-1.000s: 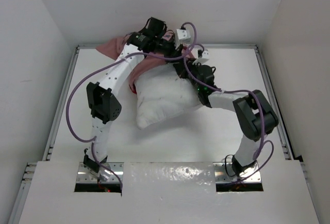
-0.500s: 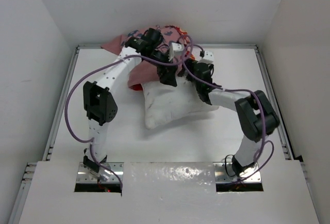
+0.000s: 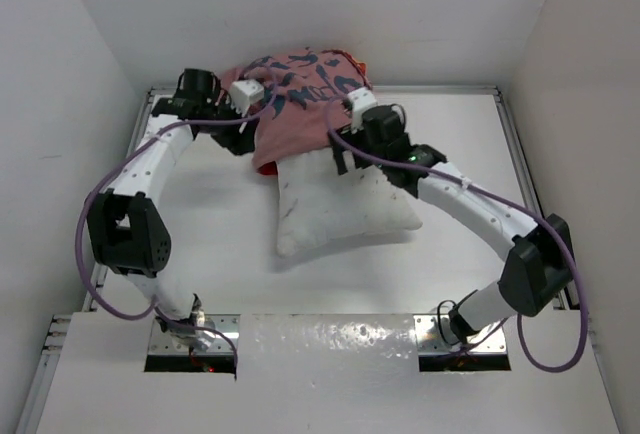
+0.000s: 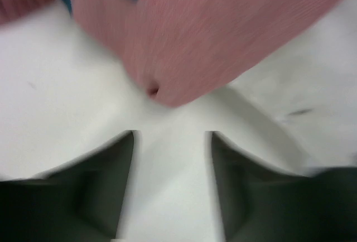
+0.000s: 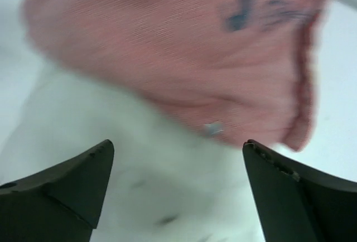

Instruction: Put the pillow into the pillowcase

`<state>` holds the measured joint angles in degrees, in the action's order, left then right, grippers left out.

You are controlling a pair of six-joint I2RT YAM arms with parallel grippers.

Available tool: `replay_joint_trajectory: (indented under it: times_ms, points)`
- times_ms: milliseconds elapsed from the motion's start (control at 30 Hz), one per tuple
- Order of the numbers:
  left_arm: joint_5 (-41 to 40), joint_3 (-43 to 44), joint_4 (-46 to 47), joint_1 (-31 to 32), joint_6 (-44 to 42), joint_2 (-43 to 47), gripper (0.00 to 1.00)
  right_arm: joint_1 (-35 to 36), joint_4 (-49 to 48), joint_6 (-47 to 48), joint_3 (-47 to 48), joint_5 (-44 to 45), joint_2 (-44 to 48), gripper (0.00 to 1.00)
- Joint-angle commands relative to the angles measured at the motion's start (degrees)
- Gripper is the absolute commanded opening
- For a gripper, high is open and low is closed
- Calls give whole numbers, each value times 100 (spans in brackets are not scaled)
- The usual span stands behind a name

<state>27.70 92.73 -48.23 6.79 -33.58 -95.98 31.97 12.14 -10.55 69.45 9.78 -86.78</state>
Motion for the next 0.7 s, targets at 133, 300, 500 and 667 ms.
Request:
replay_joint_trajectory:
  times_ms: [133, 300, 500, 667]
  points:
    - [-362, -1398, 2007, 16, -17, -420, 80, 1812, 315, -61, 428, 1060, -391, 99]
    - [-203, -1196, 2422, 24, 237, -1228, 82, 1945, 131, -729, 753, 815, -1391, 99]
    - [-135, -1081, 3100, -11, 880, -1555, 0, 1665, 376, -1116, 1342, 948, -2684, 85]
    - [1653, -846, 1996, -63, 249, -949, 0, 935, -342, -1757, 1387, -45, -2836, 0]
